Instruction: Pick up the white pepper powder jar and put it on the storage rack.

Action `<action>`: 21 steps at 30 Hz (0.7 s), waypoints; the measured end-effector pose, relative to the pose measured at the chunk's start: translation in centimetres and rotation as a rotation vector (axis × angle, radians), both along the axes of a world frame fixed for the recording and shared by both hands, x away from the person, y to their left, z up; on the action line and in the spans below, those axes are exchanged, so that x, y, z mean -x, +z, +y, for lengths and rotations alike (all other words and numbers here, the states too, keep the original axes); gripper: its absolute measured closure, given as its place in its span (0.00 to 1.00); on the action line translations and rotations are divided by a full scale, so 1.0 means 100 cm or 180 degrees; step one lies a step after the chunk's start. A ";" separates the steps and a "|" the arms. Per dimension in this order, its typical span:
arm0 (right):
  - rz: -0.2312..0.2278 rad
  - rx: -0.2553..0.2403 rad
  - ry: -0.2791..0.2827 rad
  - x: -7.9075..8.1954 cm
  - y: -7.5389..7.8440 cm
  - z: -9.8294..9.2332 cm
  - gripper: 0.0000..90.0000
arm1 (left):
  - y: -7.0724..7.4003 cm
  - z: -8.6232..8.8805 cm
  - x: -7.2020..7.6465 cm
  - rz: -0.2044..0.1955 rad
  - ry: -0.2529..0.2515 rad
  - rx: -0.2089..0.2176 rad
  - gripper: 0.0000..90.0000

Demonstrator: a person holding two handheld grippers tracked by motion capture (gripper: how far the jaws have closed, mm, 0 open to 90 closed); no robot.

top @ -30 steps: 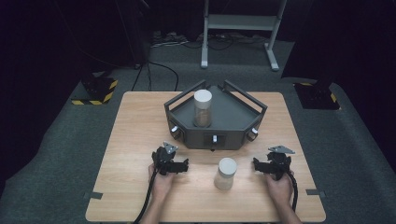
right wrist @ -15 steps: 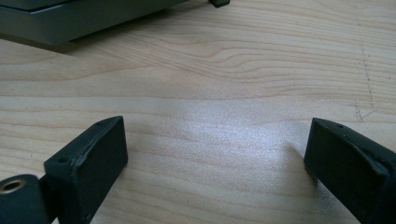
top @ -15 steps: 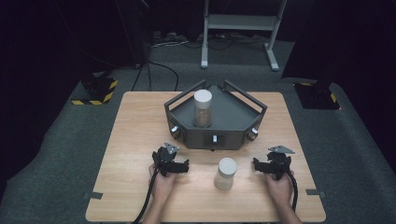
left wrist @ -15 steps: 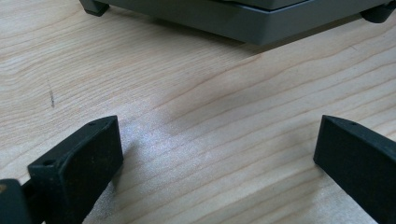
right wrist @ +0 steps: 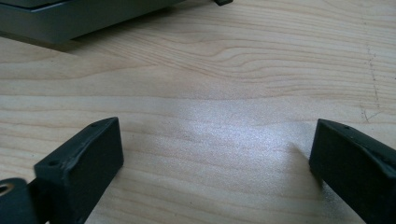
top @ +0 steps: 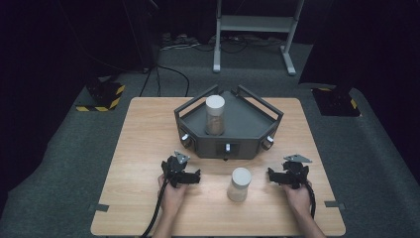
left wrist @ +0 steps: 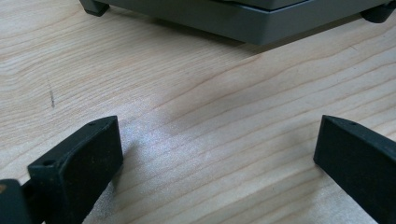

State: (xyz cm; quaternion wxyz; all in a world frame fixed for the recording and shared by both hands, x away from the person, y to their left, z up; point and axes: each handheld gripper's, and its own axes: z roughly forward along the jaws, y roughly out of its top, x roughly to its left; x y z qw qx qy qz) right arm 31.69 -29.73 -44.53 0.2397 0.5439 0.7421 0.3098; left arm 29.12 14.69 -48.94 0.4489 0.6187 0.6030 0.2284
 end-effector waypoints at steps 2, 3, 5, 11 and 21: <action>0.0001 -0.0002 -0.0021 0.000 0.000 0.001 0.01 | 0.001 0.001 0.000 0.0011 -0.0013 -0.0017 0.01; 0.0001 -0.0001 -0.0030 0.001 0.000 0.002 0.01 | 0.000 0.000 0.000 0.0002 -0.0001 -0.0001 0.01; -0.0004 0.0006 -0.0017 0.001 0.000 0.001 0.02 | 0.000 0.000 0.000 0.0002 0.0000 -0.0001 0.01; -0.0005 -0.0041 0.0044 0.004 0.000 -0.002 0.01 | 0.000 0.000 0.000 0.0000 0.0000 0.0000 0.01; -0.0099 -0.0308 0.0419 0.017 0.007 -0.018 0.01 | 0.000 0.000 0.000 0.0001 0.0000 -0.0001 0.01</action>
